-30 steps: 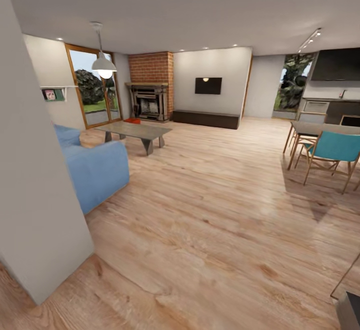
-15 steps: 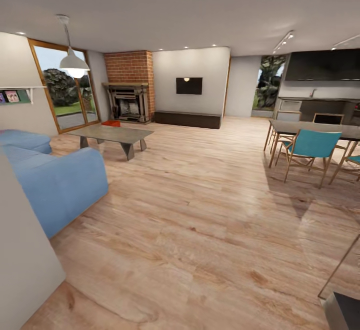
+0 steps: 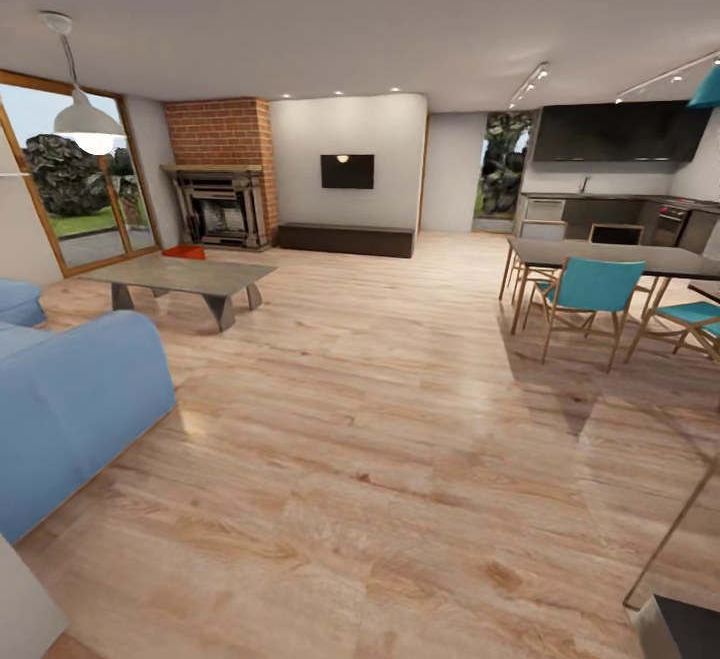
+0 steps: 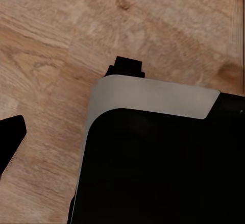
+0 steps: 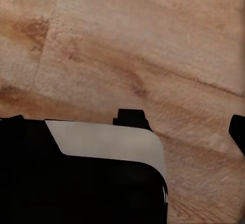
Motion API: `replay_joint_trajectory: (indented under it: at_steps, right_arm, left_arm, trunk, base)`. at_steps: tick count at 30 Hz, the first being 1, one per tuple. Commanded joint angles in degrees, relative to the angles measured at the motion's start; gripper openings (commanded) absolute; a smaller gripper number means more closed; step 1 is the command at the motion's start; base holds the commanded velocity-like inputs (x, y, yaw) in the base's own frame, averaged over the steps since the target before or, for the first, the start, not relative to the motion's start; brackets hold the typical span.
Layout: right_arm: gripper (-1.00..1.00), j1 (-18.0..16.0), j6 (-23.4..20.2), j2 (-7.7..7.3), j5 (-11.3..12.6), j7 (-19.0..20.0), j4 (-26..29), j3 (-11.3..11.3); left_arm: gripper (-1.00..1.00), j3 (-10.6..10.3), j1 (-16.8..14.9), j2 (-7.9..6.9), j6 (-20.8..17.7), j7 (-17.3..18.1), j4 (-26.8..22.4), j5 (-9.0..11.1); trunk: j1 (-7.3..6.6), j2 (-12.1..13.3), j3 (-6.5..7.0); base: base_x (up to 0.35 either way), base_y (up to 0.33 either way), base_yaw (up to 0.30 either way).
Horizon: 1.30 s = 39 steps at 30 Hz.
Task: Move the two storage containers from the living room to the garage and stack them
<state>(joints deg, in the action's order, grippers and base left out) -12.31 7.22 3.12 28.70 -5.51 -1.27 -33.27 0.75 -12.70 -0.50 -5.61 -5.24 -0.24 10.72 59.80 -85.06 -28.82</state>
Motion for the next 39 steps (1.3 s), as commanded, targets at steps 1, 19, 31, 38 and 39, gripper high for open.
replay_joint_trajectory:
  at_steps: [1,19,31,38,39]
  right_arm:
    - [1.0,-0.1,0.3,0.04,0.5,-0.1,-0.1,-0.5]
    - [1.0,0.0,0.3,0.04,0.3,-0.1,-0.1,-0.5]
    - [1.0,0.0,0.3,0.04,0.3,-0.1,-0.1,-0.5]
    - [1.0,-0.1,0.3,0.04,0.3,-0.1,-0.1,-0.5]
    - [1.0,-0.1,0.3,0.04,0.3,-0.1,-0.1,-0.5]
  left_arm:
    - [1.0,0.0,0.0,-0.01,-0.2,-0.1,0.0,0.4]
    - [1.0,0.0,0.0,-0.03,-0.3,-0.1,0.0,0.4]
    - [1.0,0.0,0.0,-0.09,-0.3,-0.1,0.0,0.4]
    - [1.0,0.0,0.0,-0.11,-0.3,-0.1,0.0,0.4]
    - [1.0,0.0,0.0,-0.11,-0.3,-0.1,0.0,0.4]
  trunk:
    - [0.03,0.0,-0.06]
    - [0.03,0.0,-0.06]
    - [0.03,0.0,-0.06]
    - [0.03,0.0,-0.06]
    - [0.03,0.0,-0.06]
  base:
    - [0.322,0.0,-0.017]
    - [0.322,0.0,-0.002]
    - [0.322,0.0,0.0]
    - [0.322,0.0,0.0]
    - [0.322,0.0,0.0]
